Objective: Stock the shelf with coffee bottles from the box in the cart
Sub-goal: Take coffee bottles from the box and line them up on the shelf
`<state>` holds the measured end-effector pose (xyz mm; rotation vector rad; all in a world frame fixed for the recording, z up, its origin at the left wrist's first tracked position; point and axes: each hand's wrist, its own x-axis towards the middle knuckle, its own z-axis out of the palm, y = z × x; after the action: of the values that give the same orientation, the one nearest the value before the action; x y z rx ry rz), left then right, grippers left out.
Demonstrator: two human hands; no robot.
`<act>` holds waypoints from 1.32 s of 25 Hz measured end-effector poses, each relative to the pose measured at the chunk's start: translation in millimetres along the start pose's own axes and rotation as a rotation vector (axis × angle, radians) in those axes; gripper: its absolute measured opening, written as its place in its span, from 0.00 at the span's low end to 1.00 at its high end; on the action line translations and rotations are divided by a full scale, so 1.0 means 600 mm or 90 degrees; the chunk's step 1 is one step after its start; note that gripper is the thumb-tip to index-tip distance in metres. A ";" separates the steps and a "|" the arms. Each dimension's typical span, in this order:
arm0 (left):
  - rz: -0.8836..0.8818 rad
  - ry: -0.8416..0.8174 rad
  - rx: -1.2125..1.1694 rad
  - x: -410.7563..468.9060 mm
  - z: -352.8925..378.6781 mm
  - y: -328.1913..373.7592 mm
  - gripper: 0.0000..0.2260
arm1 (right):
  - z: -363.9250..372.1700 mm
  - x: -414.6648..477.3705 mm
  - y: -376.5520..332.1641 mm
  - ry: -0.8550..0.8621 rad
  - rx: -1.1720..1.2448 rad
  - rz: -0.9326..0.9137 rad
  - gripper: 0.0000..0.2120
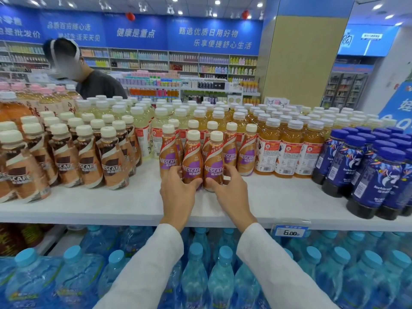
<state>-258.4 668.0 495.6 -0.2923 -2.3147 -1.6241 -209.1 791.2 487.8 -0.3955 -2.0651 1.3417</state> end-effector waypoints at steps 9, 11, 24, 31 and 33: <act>0.010 0.019 0.032 0.035 0.025 -0.017 0.21 | 0.031 0.039 0.014 0.018 -0.030 0.000 0.28; 0.005 0.016 0.029 0.038 0.026 -0.018 0.20 | 0.034 0.042 0.016 0.021 -0.038 -0.002 0.29; 0.016 0.006 0.031 0.049 0.031 -0.020 0.21 | 0.049 0.055 0.020 0.024 -0.105 0.005 0.31; 0.005 0.011 0.016 0.051 0.029 -0.021 0.21 | 0.050 0.060 0.026 0.027 -0.107 0.004 0.31; 0.007 0.008 0.018 0.054 0.031 -0.024 0.22 | 0.051 0.060 0.027 0.025 -0.115 0.000 0.32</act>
<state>-295.7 680.2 488.5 -0.2873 -2.3214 -1.5813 -257.7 797.0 477.1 -0.4963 -2.1603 1.1413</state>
